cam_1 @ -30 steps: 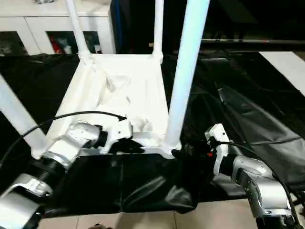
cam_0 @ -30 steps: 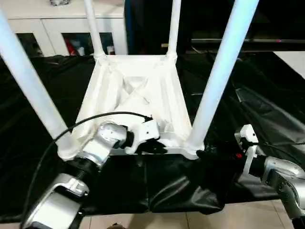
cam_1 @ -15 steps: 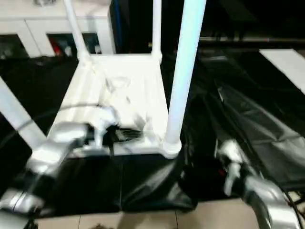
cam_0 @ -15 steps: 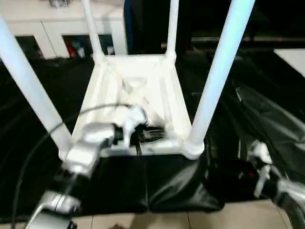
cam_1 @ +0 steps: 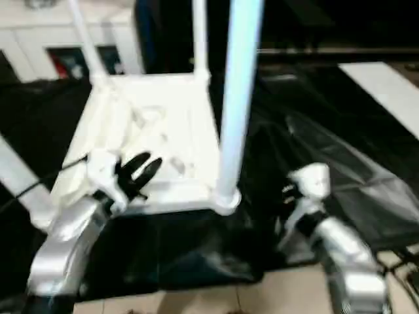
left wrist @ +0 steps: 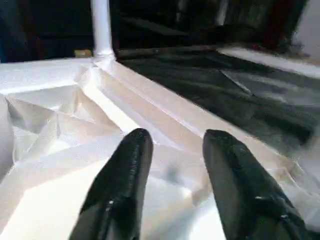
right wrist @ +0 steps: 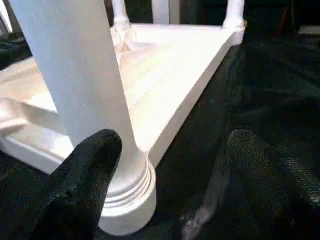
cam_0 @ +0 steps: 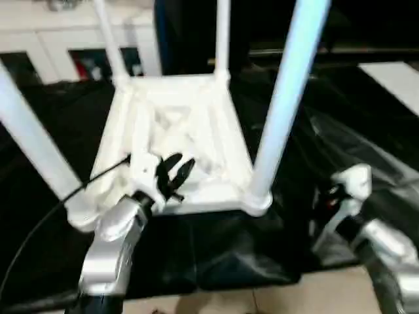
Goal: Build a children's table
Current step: Rotate leg to tighten
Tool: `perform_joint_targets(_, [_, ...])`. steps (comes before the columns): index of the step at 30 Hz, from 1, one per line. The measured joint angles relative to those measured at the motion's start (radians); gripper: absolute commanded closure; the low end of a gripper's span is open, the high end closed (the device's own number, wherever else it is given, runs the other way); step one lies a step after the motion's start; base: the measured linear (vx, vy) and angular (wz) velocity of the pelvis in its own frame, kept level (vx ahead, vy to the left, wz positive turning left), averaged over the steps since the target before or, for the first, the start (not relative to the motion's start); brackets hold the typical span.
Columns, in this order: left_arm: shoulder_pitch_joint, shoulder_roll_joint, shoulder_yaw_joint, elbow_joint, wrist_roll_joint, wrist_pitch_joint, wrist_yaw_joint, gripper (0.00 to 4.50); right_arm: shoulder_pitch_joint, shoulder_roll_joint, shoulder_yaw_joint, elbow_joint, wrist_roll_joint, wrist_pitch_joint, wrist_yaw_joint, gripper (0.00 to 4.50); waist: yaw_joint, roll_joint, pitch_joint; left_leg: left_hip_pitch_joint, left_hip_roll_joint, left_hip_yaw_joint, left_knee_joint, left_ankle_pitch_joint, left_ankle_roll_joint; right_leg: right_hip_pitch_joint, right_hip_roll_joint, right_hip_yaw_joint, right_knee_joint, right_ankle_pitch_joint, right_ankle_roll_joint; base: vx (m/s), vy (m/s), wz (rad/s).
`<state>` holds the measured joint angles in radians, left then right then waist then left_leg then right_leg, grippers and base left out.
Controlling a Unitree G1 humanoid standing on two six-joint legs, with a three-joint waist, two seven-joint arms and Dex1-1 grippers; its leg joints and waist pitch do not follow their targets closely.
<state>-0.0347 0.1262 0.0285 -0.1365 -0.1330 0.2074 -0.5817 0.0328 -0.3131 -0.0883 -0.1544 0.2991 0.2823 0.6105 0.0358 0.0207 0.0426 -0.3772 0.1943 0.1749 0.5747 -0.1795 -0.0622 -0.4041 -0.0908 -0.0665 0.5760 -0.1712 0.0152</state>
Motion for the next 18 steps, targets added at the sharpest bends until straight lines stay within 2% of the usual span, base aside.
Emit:
perform_joint_targets(1, [0.034,0.008,-0.005,-0.023,-0.001,0.008,-0.002,2.23,-0.001,0.0,0.009,-0.001,-0.004,0.0,-0.005,0.65,-0.002,0.001,0.0,0.0,0.0,0.0,0.0,0.0,0.0,0.0,0.0,0.0,0.0,0.0,0.0,0.0,0.0,0.0])
perform_joint_targets(4, [0.094,0.019,-0.018,-0.048,-0.009,0.014,-0.009,1.83,-0.002,-0.001,0.031,-0.009,-0.017,0.014,-0.016,0.65,-0.003,0.001,0.0,0.001,0.0,0.0,0.0,-0.001,-0.001,0.0,0.0,0.0,0.001,0.0,0.0,0.0,0.0,0.0])
perform_joint_targets(6, [0.148,0.035,-0.023,-0.086,-0.022,0.01,-0.028,1.77,0.003,-0.005,0.053,-0.027,-0.017,0.032,-0.007,0.65,-0.005,0.001,0.0,0.003,0.0,0.0,-0.001,-0.001,-0.001,0.001,0.0,0.001,0.001,0.0,0.0,0.0,0.0,0.0])
perform_joint_targets(8, [0.189,0.052,-0.024,-0.122,-0.019,0.01,-0.02,1.56,0.003,-0.022,0.06,-0.032,-0.014,0.038,0.017,0.65,-0.001,0.001,0.0,0.004,0.0,-0.001,-0.001,-0.001,-0.001,0.001,0.001,0.001,0.001,0.0,0.001,0.0,0.0,0.0])
perform_joint_targets(12, [0.198,0.029,0.012,-0.139,0.014,-0.01,0.059,1.34,0.003,-0.046,0.058,-0.031,0.004,0.042,0.047,0.65,0.005,0.003,-0.001,0.004,-0.002,-0.001,-0.001,-0.001,-0.001,0.003,0.0,0.003,0.0,0.0,0.001,0.0,0.0,0.0])
perform_joint_targets(13, [0.206,0.009,0.028,-0.143,0.019,-0.026,0.089,1.11,0.004,-0.056,0.057,-0.03,0.011,0.043,0.053,0.65,0.005,0.003,-0.001,0.004,-0.003,-0.001,0.0,-0.001,-0.001,0.004,0.0,0.003,0.0,0.0,0.001,0.0,0.0,0.0])
perform_joint_targets(15, [0.231,-0.007,0.041,-0.151,0.03,-0.069,0.133,0.96,0.006,-0.068,0.045,-0.03,0.013,0.045,0.053,0.38,0.005,0.002,-0.001,0.004,-0.003,-0.001,0.001,-0.001,-0.001,0.004,0.0,0.003,0.0,0.0,0.001,0.0,0.0,0.0])
perform_joint_targets(17, [0.244,-0.025,0.054,-0.152,0.039,-0.104,0.174,0.82,0.009,-0.075,0.022,-0.033,0.049,0.079,0.063,0.31,0.005,0.001,-0.001,0.004,-0.003,-0.001,0.001,-0.001,-0.001,0.004,0.0,0.003,0.0,0.0,0.001,0.0,0.0,0.0])
perform_joint_targets(18, [0.251,-0.038,0.064,-0.156,0.036,-0.114,0.187,0.56,0.015,-0.084,0.017,-0.038,0.063,0.092,0.075,0.13,0.005,0.001,-0.001,0.004,-0.003,-0.001,0.001,-0.001,-0.001,0.004,0.0,0.003,0.0,0.0,0.001,0.0,0.0,0.0])
